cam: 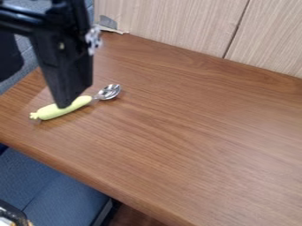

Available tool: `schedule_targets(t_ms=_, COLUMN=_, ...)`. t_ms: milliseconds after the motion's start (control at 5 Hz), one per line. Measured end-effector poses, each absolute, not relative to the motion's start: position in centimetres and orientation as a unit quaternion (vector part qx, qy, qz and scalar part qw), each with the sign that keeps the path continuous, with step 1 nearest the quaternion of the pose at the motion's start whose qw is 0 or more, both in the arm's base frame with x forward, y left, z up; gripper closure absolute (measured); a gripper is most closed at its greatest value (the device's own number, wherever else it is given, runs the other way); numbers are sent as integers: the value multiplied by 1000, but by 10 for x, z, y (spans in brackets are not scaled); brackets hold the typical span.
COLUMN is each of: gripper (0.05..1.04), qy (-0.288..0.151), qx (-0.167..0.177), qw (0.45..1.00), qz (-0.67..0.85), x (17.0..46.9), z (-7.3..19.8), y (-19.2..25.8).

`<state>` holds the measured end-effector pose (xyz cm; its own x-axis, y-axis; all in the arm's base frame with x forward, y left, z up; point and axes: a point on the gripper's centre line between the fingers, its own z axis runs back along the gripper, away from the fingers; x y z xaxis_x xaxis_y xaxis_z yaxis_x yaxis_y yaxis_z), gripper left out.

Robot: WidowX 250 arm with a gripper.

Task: Move the yellow spoon from the left of the table to the right

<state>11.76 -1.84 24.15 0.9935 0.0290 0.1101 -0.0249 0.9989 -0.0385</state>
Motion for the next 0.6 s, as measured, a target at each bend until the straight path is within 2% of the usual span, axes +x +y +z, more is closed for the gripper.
schedule_targets(t_ms=200, gripper=83, qy=-52, qx=-18, qw=998, qz=11, x=118, z=239, y=-18)
schedule_targets(t_ms=400, gripper=83, qy=-15, qx=-11, qw=999, qz=29, x=144, z=222, y=-8)
schedule_targets(t_ms=600, gripper=83, qy=-9, qx=-16, qw=1000, qz=25, x=166, z=216, y=-6)
